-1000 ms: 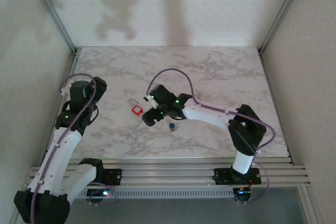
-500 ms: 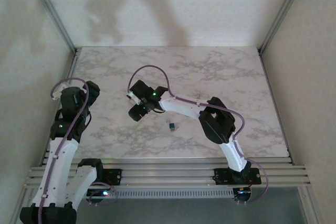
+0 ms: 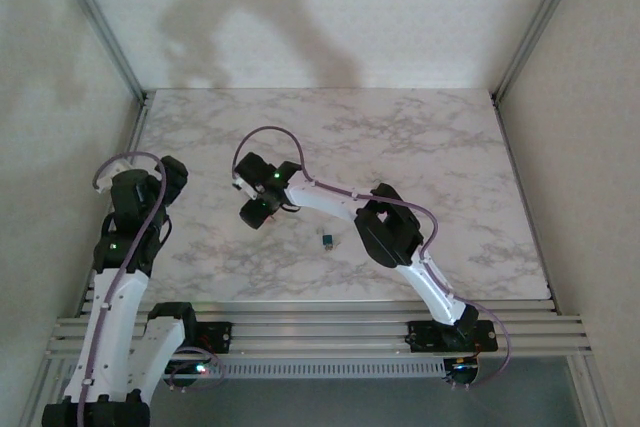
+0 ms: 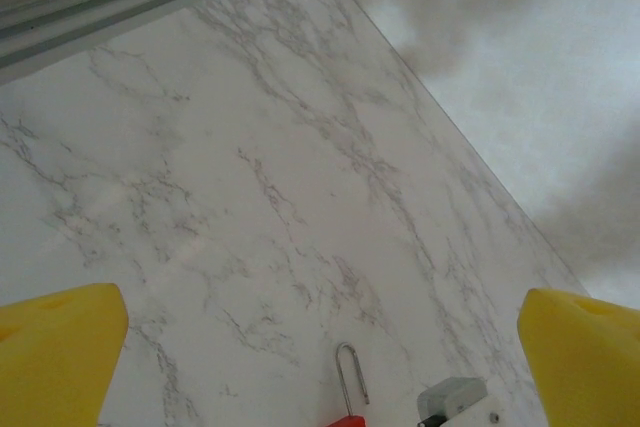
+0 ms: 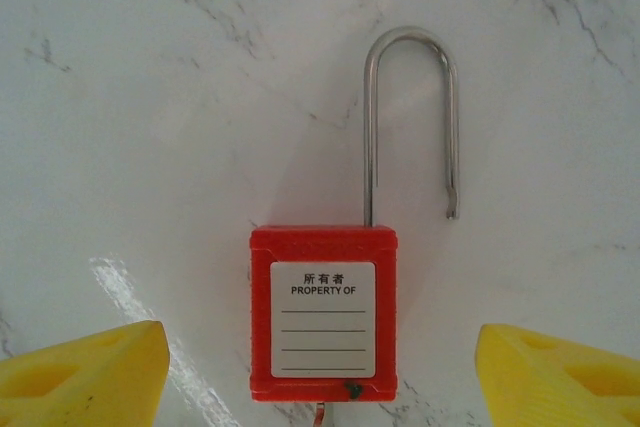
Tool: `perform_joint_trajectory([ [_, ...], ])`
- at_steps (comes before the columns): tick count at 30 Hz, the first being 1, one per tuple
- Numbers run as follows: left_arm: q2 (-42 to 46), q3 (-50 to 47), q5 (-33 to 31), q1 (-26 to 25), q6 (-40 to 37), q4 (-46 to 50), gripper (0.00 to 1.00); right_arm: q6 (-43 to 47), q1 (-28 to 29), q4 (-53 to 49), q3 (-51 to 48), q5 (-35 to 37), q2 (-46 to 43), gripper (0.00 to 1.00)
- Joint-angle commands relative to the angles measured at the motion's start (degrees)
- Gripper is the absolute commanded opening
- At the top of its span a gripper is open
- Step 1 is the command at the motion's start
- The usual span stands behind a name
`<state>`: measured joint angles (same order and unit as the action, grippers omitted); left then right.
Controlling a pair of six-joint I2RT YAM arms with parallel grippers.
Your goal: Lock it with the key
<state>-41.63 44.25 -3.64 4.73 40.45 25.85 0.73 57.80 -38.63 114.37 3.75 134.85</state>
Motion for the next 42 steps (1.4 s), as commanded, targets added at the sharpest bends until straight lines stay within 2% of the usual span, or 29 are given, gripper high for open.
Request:
perform_joint_trajectory([
  [1,1.3,-0.7,-1.0,0.6,-1.1,1.3,0.99,0.9,0.6,-2.4,2.9,1.7,2.0,0.80],
  [18,1.8,-0.6,-1.5,0.5,-1.3,1.3,1.00,1.2,0.6,-4.3,6.7,0.9,6.2,0.66],
  [25,1.7,-0.7,-1.6,0.5,-1.4,1.3,0.99,1.1,0.6,-4.0,6.2,0.2,6.4,0.55],
  [40,1.1,-0.7,-1.5,0.6,-1.5,1.2,1.00,0.9,0.5,-4.0,4.7,-0.5,5.8,0.46],
  [42,1.0,-0.7,-1.5,0.5,-1.5,1.2,1.00,0.8,0.5,-3.9,4.5,-0.8,5.6,0.42],
])
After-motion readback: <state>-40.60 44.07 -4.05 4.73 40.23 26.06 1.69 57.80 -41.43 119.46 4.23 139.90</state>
